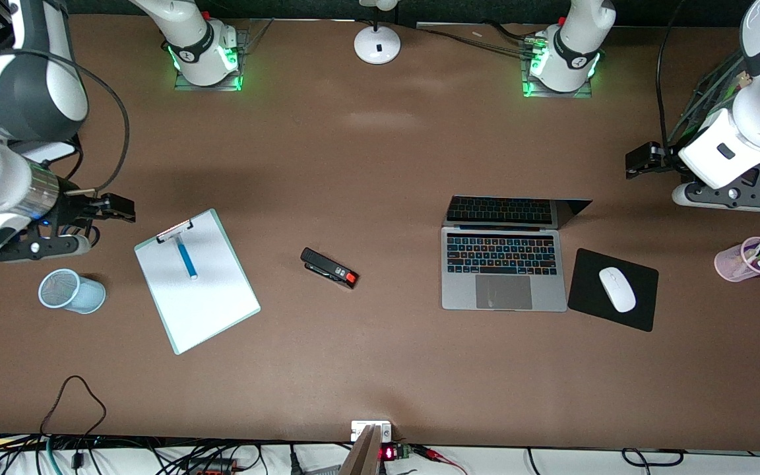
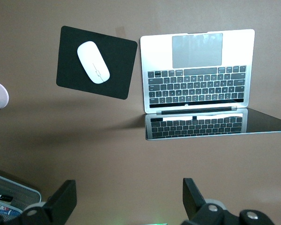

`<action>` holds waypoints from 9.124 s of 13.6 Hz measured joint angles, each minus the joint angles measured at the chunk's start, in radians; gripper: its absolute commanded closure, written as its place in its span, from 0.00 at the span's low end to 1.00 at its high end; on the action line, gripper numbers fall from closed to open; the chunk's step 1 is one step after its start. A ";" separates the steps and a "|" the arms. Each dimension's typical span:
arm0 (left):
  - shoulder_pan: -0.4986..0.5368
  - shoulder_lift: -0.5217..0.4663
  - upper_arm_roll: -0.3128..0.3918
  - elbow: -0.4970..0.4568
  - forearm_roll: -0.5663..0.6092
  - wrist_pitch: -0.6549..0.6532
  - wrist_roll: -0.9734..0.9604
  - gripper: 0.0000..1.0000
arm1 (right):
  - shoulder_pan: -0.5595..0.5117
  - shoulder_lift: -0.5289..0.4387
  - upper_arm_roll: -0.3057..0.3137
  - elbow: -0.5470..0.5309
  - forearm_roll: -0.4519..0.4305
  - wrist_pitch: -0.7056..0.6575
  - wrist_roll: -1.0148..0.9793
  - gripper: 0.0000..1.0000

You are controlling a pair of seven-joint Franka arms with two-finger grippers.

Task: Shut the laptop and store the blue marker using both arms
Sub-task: 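Lower the right gripper over the blue marker while the left gripper rises, then grasp the blue marker with the right gripper while the left gripper reaches the laptop, then push the laptop lid down with the left gripper while the right gripper lifts, then carry the marker to the light blue cup while the left gripper presses the lid, then drop the marker into the cup while the left gripper withdraws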

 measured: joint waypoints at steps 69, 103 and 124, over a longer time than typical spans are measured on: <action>0.089 0.129 -0.403 -0.464 0.216 0.717 -0.458 1.00 | 0.030 0.358 -0.003 -0.132 0.077 0.595 -0.567 1.00; 0.085 0.603 -0.281 -0.236 0.377 1.138 -0.459 1.00 | -0.478 0.352 -0.014 0.242 0.814 0.003 -1.764 0.99; 0.074 0.279 -0.331 -0.158 0.356 0.497 -0.304 0.96 | -0.598 0.537 -0.014 0.287 1.044 -0.075 -1.999 0.89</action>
